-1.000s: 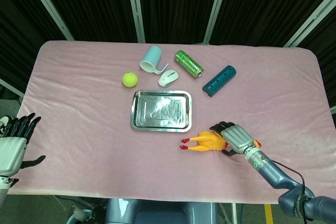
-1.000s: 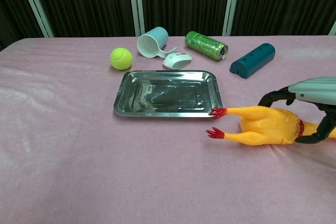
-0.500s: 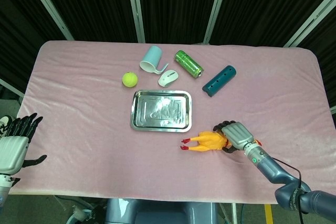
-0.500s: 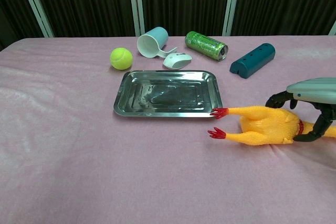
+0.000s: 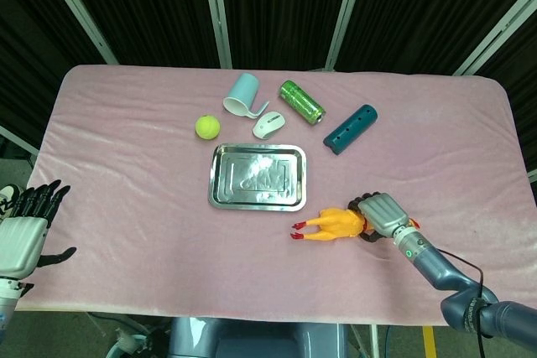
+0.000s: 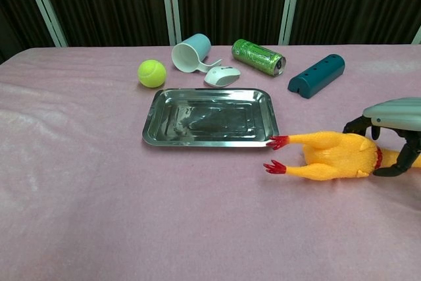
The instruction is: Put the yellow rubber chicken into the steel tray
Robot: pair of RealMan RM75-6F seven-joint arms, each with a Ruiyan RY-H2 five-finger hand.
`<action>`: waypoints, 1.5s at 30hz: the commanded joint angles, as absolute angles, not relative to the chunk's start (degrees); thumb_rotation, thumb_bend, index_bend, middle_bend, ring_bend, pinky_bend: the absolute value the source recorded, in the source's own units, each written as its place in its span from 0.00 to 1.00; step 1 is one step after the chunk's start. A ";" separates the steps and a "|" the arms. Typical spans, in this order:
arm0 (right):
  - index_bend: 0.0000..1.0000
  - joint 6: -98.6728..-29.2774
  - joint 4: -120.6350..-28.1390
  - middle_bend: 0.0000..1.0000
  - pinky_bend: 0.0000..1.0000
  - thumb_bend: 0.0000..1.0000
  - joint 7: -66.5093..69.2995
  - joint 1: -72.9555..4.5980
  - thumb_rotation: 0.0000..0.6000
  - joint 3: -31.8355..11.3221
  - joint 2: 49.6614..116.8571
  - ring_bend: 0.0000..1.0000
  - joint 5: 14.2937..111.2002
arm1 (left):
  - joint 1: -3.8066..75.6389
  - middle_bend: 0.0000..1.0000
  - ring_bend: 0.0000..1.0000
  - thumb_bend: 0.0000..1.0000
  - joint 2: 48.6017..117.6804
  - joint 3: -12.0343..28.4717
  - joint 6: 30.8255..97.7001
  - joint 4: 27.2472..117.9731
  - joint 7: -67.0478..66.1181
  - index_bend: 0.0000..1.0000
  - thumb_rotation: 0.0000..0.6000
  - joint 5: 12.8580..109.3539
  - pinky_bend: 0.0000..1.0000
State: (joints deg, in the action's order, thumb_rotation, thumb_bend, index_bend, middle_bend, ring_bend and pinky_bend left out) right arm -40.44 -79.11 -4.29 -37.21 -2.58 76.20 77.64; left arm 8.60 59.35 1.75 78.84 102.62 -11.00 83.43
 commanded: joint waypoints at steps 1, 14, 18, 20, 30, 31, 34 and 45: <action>0.36 -41.01 -78.32 0.33 0.31 0.29 -4.79 -37.04 1.00 -2.30 76.18 0.28 77.90 | 8.64 0.00 0.00 0.05 59.22 1.80 78.93 102.94 -11.26 0.00 1.00 83.44 0.00; 0.72 -44.30 -76.47 0.57 0.50 0.29 -2.20 -36.20 1.00 -1.88 77.01 0.49 79.99 | 8.88 0.00 0.00 0.05 58.39 1.54 78.85 104.73 -11.35 0.00 1.00 84.19 0.00; 0.80 -45.94 -76.16 0.62 0.58 0.33 -0.29 -35.80 1.00 -1.47 77.25 0.56 81.71 | 8.93 0.00 0.00 0.05 58.12 1.34 78.75 104.91 -10.94 0.00 1.00 84.58 0.00; 0.82 -46.92 -76.01 0.65 0.61 0.39 0.73 -35.56 1.00 -1.24 77.34 0.58 82.67 | 8.94 0.00 0.00 0.05 58.04 1.23 78.73 104.97 -10.70 0.00 1.00 84.81 0.00; 0.95 -53.90 -75.96 0.75 0.77 0.61 9.78 -34.13 1.00 -0.01 76.88 0.70 88.88 | 9.30 0.00 0.00 0.05 57.76 0.95 78.69 104.85 -9.20 0.00 1.00 86.39 0.00; 0.97 -54.46 -75.90 0.76 0.78 0.61 11.16 -34.07 1.00 0.19 76.69 0.71 89.54 | 9.42 0.00 0.00 0.05 57.72 0.91 78.55 104.83 -8.98 0.00 1.00 86.58 0.00; 0.99 -56.32 -75.76 0.78 0.80 0.62 15.49 -33.91 1.00 0.79 76.05 0.73 91.54 | 9.99 0.00 0.00 0.05 57.60 0.92 78.02 104.85 -8.43 0.00 1.00 87.34 0.00; 1.00 -62.99 -77.87 0.78 0.81 0.62 24.22 -33.27 1.00 1.51 73.40 0.74 95.99 | 17.06 0.09 0.08 0.05 58.66 3.25 71.29 107.60 -5.10 0.08 1.00 90.97 0.03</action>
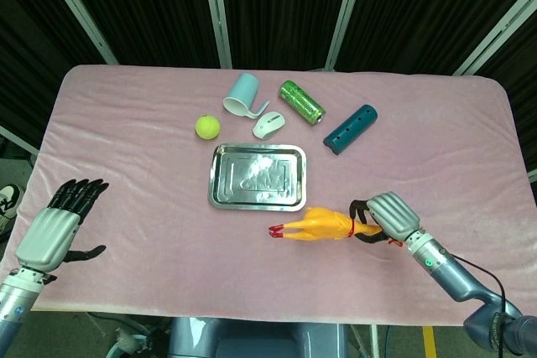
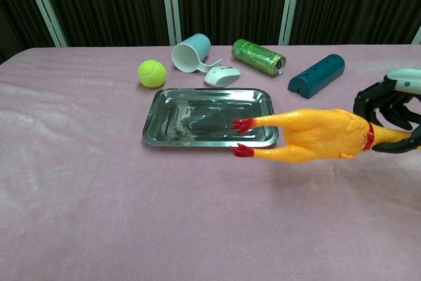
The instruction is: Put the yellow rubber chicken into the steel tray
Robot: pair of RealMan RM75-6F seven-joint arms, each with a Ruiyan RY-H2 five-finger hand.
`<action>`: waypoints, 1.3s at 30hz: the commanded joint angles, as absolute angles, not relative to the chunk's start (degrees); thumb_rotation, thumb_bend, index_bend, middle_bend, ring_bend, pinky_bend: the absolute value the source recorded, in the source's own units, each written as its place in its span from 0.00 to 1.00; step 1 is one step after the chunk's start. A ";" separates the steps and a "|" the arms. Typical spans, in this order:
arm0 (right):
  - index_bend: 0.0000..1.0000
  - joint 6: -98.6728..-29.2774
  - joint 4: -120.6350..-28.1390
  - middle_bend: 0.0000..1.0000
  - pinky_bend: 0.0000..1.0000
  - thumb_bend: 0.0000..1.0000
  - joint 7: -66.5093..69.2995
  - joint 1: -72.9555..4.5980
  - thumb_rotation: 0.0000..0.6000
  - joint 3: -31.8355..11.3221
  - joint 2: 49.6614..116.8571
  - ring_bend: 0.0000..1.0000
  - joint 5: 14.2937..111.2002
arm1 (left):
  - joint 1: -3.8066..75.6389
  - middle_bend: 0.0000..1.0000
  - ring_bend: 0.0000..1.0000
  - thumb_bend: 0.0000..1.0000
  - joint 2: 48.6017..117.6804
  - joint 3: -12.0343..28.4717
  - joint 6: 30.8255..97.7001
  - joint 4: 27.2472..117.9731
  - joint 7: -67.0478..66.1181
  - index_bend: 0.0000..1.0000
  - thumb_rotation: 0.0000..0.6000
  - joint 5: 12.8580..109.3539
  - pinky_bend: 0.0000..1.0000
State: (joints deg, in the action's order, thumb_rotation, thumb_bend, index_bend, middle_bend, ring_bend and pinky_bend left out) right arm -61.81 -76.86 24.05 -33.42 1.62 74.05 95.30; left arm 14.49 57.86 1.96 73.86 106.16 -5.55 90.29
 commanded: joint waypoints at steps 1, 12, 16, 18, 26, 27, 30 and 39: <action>1.00 -63.20 -78.05 0.78 0.81 0.62 24.01 -33.28 1.00 1.41 73.34 0.74 96.03 | 17.60 0.10 0.09 0.06 58.79 3.48 70.67 107.98 -5.13 0.08 1.00 90.92 0.04; 1.00 -63.45 -83.27 0.78 0.81 0.62 19.37 -33.87 1.00 -0.62 72.31 0.74 94.27 | 31.51 0.19 0.18 0.07 63.46 11.03 54.25 116.77 -7.30 0.14 1.00 79.64 0.16; 1.00 -63.31 -85.00 0.78 0.81 0.62 16.07 -33.92 1.00 -1.45 72.28 0.74 93.14 | 35.66 0.20 0.19 0.07 66.66 12.94 50.58 118.18 -9.71 0.14 1.00 72.70 0.17; 1.00 -63.12 -86.11 0.78 0.81 0.62 14.68 -34.02 1.00 -1.84 72.25 0.74 92.59 | 37.57 0.20 0.19 0.07 68.40 13.54 49.57 118.22 -11.66 0.14 1.00 69.04 0.17; 1.00 -62.07 -90.00 0.78 0.81 0.63 10.19 -34.68 1.00 -3.16 72.20 0.74 90.71 | 46.02 0.19 0.19 0.07 76.02 15.23 48.46 116.15 -19.67 0.13 1.00 52.97 0.17; 1.00 -62.00 -90.52 0.78 0.81 0.63 9.70 -34.75 1.00 -3.27 72.24 0.74 90.60 | 47.04 0.19 0.19 0.07 76.94 15.37 48.76 115.72 -20.62 0.13 1.00 51.25 0.17; 1.00 -61.81 -91.85 0.78 0.81 0.63 8.34 -34.94 1.00 -3.54 72.29 0.74 90.33 | 49.52 0.19 0.19 0.07 79.52 15.86 50.42 114.74 -22.90 0.13 1.00 46.92 0.17; 1.00 -61.29 -94.71 0.78 0.81 0.63 6.09 -35.32 1.00 -3.91 72.29 0.74 89.78 | 53.11 0.18 0.19 0.07 84.85 16.73 55.21 112.73 -25.17 0.12 1.00 41.11 0.17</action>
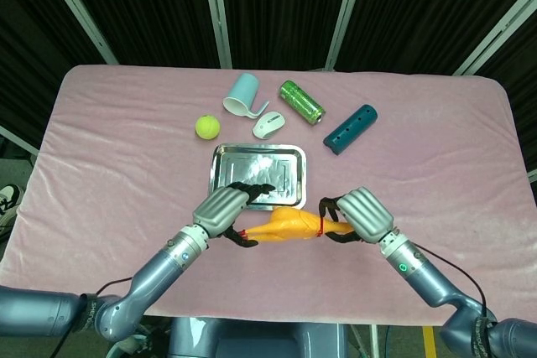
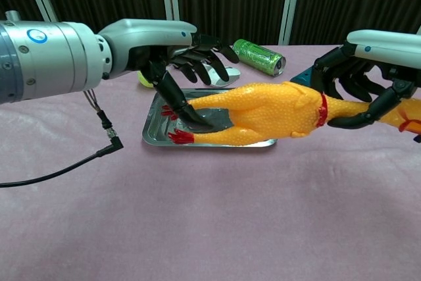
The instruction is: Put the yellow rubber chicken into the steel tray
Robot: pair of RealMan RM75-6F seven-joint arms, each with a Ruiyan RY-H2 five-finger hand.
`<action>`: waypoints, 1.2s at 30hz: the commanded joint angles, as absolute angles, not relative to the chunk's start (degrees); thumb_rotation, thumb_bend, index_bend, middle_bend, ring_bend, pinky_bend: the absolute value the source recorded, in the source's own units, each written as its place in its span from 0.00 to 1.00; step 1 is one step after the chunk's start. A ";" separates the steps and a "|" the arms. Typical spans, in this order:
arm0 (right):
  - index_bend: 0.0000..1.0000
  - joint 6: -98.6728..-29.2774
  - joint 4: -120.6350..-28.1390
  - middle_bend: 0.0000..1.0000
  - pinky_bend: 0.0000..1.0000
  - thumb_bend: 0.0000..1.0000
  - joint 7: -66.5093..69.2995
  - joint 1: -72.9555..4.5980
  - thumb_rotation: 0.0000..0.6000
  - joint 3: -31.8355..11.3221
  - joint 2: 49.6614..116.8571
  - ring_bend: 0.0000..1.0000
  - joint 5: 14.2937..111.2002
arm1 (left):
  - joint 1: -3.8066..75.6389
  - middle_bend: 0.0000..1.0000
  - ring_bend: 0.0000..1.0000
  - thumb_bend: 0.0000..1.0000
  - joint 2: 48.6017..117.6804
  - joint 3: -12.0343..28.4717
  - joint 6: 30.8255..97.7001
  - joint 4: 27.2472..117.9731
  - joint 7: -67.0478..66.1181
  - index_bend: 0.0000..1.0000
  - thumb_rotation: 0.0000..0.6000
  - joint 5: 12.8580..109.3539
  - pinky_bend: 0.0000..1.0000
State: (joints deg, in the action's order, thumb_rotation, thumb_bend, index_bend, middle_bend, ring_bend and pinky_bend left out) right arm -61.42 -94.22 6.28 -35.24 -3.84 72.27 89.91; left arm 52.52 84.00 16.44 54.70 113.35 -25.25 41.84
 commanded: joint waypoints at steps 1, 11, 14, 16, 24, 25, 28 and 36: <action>1.00 -61.27 -94.94 0.79 0.81 0.63 5.95 -35.37 1.00 -3.96 72.29 0.74 89.75 | 53.31 0.18 0.19 0.07 85.24 16.81 55.27 112.45 -24.93 0.12 1.00 40.81 0.17; 1.00 -60.36 -96.18 0.78 0.81 0.63 3.99 -36.45 1.00 -5.29 73.20 0.74 88.45 | 54.82 0.18 0.19 0.07 87.50 17.67 53.34 111.16 -21.01 0.13 1.00 39.82 0.17; 1.00 -59.93 -96.22 0.79 0.81 0.63 3.70 -36.71 1.00 -5.52 73.47 0.74 87.93 | 55.05 0.18 0.19 0.07 87.92 17.89 52.75 110.72 -19.81 0.13 1.00 40.03 0.17; 1.00 -59.70 -96.22 0.78 0.81 0.63 3.65 -36.83 1.00 -5.62 73.61 0.74 87.66 | 55.22 0.19 0.19 0.07 88.55 18.09 53.11 109.95 -19.41 0.14 1.00 40.62 0.17; 1.00 -59.47 -95.97 0.79 0.81 0.63 3.72 -37.01 1.00 -5.93 73.88 0.74 86.87 | 55.60 0.32 0.30 0.30 91.73 18.51 53.94 107.28 -16.47 0.29 1.00 42.24 0.27; 1.00 -59.45 -95.91 0.79 0.81 0.63 3.87 -36.99 1.00 -5.96 73.91 0.74 86.72 | 55.62 0.33 0.31 0.33 91.89 18.53 54.01 107.17 -16.22 0.30 1.00 42.31 0.28; 1.00 -59.37 -95.71 0.78 0.81 0.64 4.68 -36.88 1.00 -6.03 73.94 0.74 86.20 | 55.72 0.36 0.32 0.39 92.18 18.31 54.71 106.72 -16.40 0.33 1.00 42.80 0.29; 1.00 -59.32 -94.73 0.78 0.81 0.64 6.41 -36.75 1.00 -6.27 74.18 0.74 85.34 | 55.87 0.49 0.44 0.55 92.29 17.73 55.37 106.25 -16.38 0.45 1.00 43.14 0.35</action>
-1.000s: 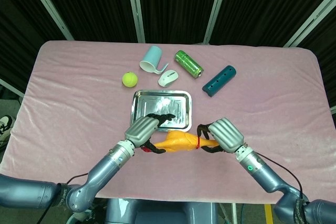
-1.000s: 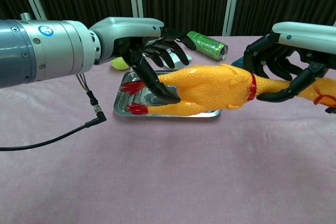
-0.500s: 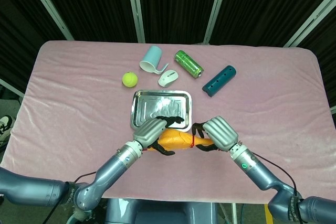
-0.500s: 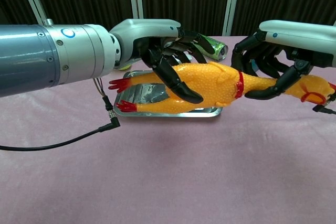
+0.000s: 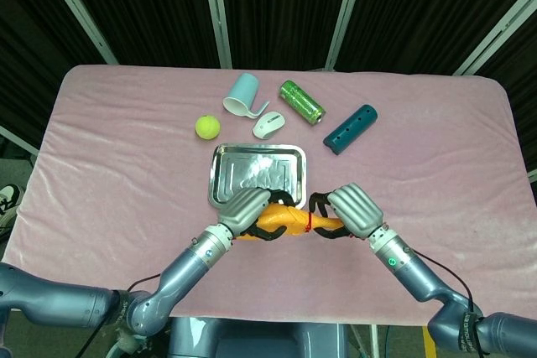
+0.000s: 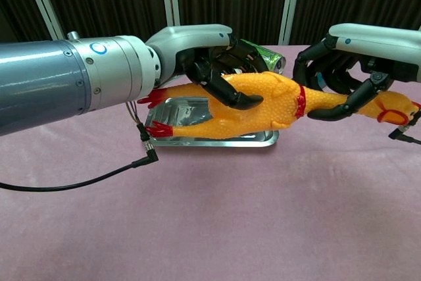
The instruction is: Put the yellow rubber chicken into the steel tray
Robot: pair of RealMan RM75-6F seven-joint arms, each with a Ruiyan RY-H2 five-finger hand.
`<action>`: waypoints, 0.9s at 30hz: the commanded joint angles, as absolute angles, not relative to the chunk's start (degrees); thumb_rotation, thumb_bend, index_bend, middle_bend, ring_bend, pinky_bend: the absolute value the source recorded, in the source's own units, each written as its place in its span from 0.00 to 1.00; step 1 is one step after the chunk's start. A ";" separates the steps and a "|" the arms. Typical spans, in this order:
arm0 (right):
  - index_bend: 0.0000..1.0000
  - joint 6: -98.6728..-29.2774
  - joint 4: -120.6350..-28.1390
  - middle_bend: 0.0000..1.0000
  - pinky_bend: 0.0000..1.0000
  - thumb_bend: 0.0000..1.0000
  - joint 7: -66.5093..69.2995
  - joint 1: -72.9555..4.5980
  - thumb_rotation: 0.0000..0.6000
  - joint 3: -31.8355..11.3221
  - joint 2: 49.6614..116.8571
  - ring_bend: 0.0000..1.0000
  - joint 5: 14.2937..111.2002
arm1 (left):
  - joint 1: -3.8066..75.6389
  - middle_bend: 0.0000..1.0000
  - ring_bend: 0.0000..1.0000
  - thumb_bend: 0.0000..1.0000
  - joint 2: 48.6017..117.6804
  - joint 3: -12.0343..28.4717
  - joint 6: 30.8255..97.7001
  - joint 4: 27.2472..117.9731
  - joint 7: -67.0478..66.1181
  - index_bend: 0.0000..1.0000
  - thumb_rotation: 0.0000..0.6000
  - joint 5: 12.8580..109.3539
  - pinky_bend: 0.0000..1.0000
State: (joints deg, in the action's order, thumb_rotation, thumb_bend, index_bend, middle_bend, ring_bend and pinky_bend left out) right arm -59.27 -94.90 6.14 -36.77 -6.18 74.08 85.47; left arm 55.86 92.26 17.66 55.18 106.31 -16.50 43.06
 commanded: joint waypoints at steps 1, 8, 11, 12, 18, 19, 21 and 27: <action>1.00 -59.33 -94.61 0.79 0.81 0.64 6.48 -36.76 1.00 -6.29 74.21 0.74 85.33 | 55.87 0.52 0.45 0.57 92.34 17.79 55.54 106.23 -16.28 0.48 1.00 43.23 0.35; 1.00 -59.57 -94.27 0.79 0.81 0.64 7.24 -36.66 1.00 -6.39 74.48 0.75 85.19 | 55.94 0.63 0.56 0.65 93.11 17.93 56.48 105.56 -15.77 0.59 1.00 44.05 0.37; 1.00 -59.67 -94.00 0.79 0.81 0.64 7.40 -36.56 1.00 -6.44 74.56 0.75 84.99 | 56.01 0.58 0.52 0.57 93.26 17.76 56.81 105.28 -15.98 0.52 1.00 44.40 0.37; 1.00 -59.68 -93.92 0.79 0.81 0.64 7.45 -36.54 1.00 -6.48 74.57 0.75 84.87 | 56.00 0.54 0.49 0.49 93.17 17.67 56.78 105.36 -15.98 0.47 1.00 44.50 0.37; 1.00 -59.42 -93.43 0.78 0.81 0.64 8.05 -36.56 1.00 -6.98 74.42 0.75 83.82 | 55.57 0.36 0.36 0.26 91.73 17.63 56.35 106.60 -15.23 0.24 1.00 44.59 0.37; 1.00 -59.34 -93.38 0.78 0.81 0.65 8.18 -36.57 1.00 -7.04 74.37 0.75 83.68 | 55.52 0.35 0.35 0.25 91.57 17.64 56.42 106.67 -15.18 0.23 1.00 44.67 0.37; 1.00 -59.22 -93.30 0.78 0.81 0.65 8.38 -36.60 1.00 -7.12 74.27 0.75 83.50 | 55.43 0.31 0.33 0.23 91.38 17.74 56.59 106.75 -15.00 0.19 0.98 44.69 0.37; 1.00 -58.94 -93.34 0.78 0.81 0.65 9.15 -36.65 1.00 -7.05 74.08 0.75 83.58 | 55.23 0.27 0.31 0.22 90.98 18.04 57.03 106.81 -14.58 0.15 0.90 44.63 0.37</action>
State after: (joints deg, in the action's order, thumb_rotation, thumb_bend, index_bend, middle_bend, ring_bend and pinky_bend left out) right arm -58.95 -93.35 9.11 -36.64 -7.06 74.11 83.54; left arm 55.27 91.05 17.99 56.98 106.76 -14.65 44.65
